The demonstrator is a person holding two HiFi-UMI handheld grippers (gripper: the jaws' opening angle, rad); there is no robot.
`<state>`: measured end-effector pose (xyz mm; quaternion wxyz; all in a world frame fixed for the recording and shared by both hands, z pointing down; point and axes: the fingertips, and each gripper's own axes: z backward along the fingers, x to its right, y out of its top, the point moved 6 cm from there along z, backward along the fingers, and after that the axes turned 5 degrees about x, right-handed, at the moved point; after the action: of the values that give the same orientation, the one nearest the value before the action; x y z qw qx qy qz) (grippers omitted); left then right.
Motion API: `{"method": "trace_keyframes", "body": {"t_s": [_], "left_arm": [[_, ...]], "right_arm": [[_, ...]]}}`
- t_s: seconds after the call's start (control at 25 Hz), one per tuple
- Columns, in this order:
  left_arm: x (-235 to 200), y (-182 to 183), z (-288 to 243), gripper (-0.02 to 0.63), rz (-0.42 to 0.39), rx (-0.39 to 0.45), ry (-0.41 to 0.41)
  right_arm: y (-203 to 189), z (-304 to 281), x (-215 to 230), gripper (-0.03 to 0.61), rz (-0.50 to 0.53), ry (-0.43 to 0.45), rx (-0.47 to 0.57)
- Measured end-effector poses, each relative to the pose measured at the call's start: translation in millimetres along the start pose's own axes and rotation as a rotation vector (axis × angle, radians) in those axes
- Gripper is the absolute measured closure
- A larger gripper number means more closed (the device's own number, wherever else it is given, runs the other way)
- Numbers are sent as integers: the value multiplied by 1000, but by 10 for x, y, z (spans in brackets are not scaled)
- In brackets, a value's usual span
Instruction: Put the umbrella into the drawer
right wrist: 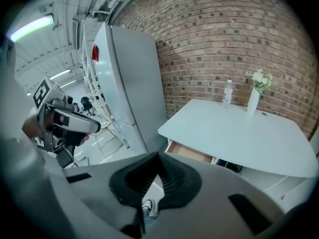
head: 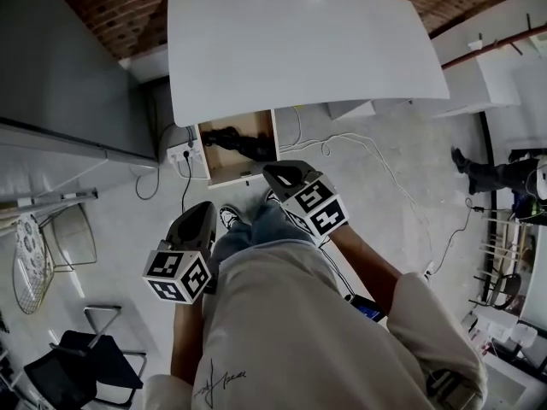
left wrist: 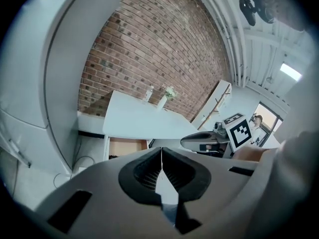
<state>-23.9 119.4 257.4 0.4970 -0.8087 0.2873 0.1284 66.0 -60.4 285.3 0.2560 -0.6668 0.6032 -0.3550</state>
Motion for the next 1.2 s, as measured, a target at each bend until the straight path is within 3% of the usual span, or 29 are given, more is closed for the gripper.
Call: {"method": "trace_keyframes", "body": {"t_s": [0.44,1.0,1.2], "left_arm": [[-21,377,182,594,-7,103,-38],[-34,715,259,594,-93,209,-13],[24,815,295,594,-171,231,15]], "right_arm": [[388,293,-81,561,-19,-71,116],[511,682,-129,562,-117,-111,208],[533,800,-115,563,-140,-100,227]]}}
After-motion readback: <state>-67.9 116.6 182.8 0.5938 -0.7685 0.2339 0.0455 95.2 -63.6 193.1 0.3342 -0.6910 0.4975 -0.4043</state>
